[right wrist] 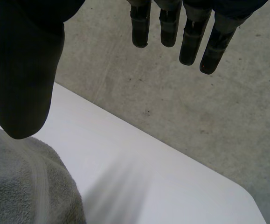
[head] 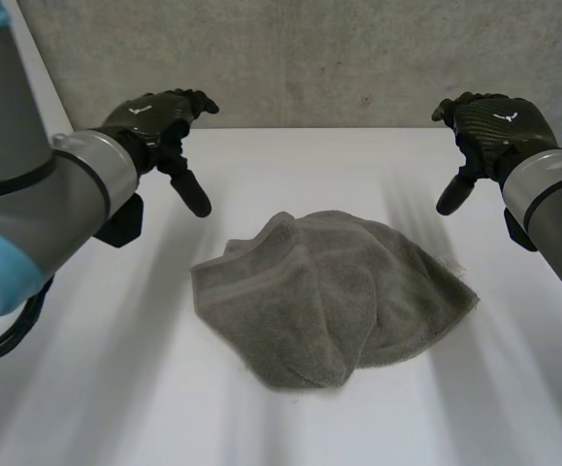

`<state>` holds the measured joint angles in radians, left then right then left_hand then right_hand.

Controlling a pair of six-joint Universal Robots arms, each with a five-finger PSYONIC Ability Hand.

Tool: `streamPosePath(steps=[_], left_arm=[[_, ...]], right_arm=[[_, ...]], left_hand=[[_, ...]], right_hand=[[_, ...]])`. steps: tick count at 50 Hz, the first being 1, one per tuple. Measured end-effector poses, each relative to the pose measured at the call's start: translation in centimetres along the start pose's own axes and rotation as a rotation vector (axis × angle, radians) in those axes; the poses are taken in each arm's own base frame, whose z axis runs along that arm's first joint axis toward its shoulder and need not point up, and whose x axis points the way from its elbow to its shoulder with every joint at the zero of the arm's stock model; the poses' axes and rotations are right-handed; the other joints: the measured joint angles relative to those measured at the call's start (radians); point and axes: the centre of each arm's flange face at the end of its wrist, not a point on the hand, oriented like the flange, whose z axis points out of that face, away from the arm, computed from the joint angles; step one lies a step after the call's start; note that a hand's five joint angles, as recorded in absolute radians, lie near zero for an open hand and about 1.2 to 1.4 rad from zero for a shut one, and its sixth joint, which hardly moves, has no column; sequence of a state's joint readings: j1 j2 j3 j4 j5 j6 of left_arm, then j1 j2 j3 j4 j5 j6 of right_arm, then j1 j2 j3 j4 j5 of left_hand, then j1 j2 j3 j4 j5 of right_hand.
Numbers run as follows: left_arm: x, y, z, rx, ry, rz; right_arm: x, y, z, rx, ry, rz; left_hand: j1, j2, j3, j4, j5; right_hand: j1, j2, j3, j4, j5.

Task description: Fold the towel.

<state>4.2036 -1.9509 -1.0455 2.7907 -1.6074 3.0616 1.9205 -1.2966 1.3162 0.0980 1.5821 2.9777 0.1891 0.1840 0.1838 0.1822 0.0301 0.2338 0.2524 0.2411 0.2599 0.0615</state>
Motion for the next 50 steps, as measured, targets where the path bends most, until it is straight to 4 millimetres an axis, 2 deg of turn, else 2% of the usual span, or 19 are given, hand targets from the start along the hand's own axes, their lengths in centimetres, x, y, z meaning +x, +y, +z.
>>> streamPosePath(steps=[5, 9, 12, 15, 22, 24, 26, 28, 30, 32, 34, 37, 39, 40, 43, 46, 50], left_arm=[[0.4, 1.3, 2.2, 0.002, 0.020, 0.009], [1.1, 2.9, 4.3, 0.010, 0.072, 0.012], [1.9, 4.6, 5.7, -0.003, 0.130, 0.014], [2.9, 7.2, 7.0, -0.044, 0.200, 0.014], [4.1, 12.3, 8.6, -0.153, 0.276, 0.012], [4.2, 13.5, 8.9, -0.180, 0.283, 0.012], [4.3, 14.2, 9.0, -0.195, 0.283, 0.013], [4.3, 14.7, 9.2, -0.205, 0.278, 0.013], [4.3, 14.6, 9.2, -0.200, 0.270, 0.012], [4.2, 13.8, 9.1, -0.181, 0.258, 0.009], [4.1, 12.7, 8.9, -0.156, 0.247, 0.007], [3.7, 9.5, 7.8, -0.087, 0.217, 0.002], [3.2, 6.7, 6.6, -0.028, 0.191, -0.002], [3.0, 6.0, 6.2, -0.015, 0.185, -0.004], [1.9, 2.6, 3.4, 0.054, 0.149, -0.011], [1.3, 1.5, 1.1, 0.066, 0.133, -0.013], [0.8, 3.0, -2.0, -0.005, 0.131, -0.011]], right_arm=[[-0.5, 0.8, 1.6, 0.009, -0.054, -0.032], [-1.8, 2.3, 3.4, -0.005, -0.149, -0.075], [-2.8, 3.8, 4.7, -0.030, -0.224, -0.094], [-3.9, 5.8, 6.2, -0.074, -0.293, -0.098], [-6.1, 9.8, 8.3, -0.159, -0.379, -0.095], [-6.7, 10.9, 8.7, -0.179, -0.393, -0.099], [-7.1, 11.7, 8.9, -0.191, -0.402, -0.105], [-7.6, 12.4, 9.1, -0.207, -0.413, -0.118], [-7.8, 12.7, 9.1, -0.216, -0.419, -0.136], [-7.8, 12.3, 8.9, -0.213, -0.418, -0.150], [-7.5, 11.4, 8.7, -0.198, -0.412, -0.156], [-6.2, 8.3, 7.8, -0.134, -0.383, -0.160], [-5.1, 5.9, 6.8, -0.083, -0.359, -0.163], [-4.8, 5.4, 6.5, -0.072, -0.354, -0.164], [-3.3, 2.7, 4.1, -0.031, -0.340, -0.179], [-2.8, 1.9, 1.7, -0.049, -0.363, -0.205], [-3.0, 3.0, -2.4, -0.163, -0.452, -0.277]], left_hand=[[0.000, -0.001, 0.000, 0.000, 0.000], [0.000, -0.001, 0.000, 0.000, 0.000], [0.000, -0.001, 0.000, 0.000, 0.000], [0.000, -0.001, 0.000, 0.000, 0.000], [0.035, 0.039, 0.039, 0.040, 0.010], [0.146, 0.138, 0.137, 0.139, 0.122], [0.346, 0.350, 0.350, 0.351, 0.326], [0.643, 0.650, 0.650, 0.652, 0.630], [0.898, 0.903, 0.898, 0.903, 0.878], [0.956, 0.985, 0.980, 0.986, 0.945], [0.978, 1.011, 1.007, 1.011, 0.971], [0.991, 1.026, 1.024, 1.029, 0.990], [0.995, 1.030, 1.027, 1.031, 0.990], [0.995, 1.030, 1.027, 1.031, 0.991], [0.996, 1.031, 1.029, 1.034, 0.994], [0.999, 1.032, 1.030, 1.034, 0.994], [1.000, 1.033, 1.030, 1.034, 0.994]], right_hand=[[0.000, 0.000, 0.000, 0.000, 0.000], [0.000, 0.000, 0.000, 0.000, 0.000], [0.000, 0.000, 0.000, 0.000, 0.000], [0.000, 0.000, 0.000, 0.000, 0.000], [0.000, 0.000, 0.000, 0.000, 0.000], [0.057, 0.048, 0.052, 0.046, 0.051], [0.172, 0.149, 0.165, 0.150, 0.181], [0.529, 0.518, 0.504, 0.487, 0.524], [0.889, 0.889, 0.873, 0.843, 0.876], [1.082, 1.067, 1.047, 1.052, 1.070], [1.092, 1.072, 1.063, 1.076, 1.089], [1.092, 1.072, 1.063, 1.077, 1.089], [1.092, 1.072, 1.063, 1.077, 1.089], [1.092, 1.072, 1.064, 1.077, 1.089], [1.092, 1.072, 1.075, 1.077, 1.089], [1.092, 1.072, 1.079, 1.077, 1.091], [1.092, 1.072, 1.080, 1.077, 1.091]])
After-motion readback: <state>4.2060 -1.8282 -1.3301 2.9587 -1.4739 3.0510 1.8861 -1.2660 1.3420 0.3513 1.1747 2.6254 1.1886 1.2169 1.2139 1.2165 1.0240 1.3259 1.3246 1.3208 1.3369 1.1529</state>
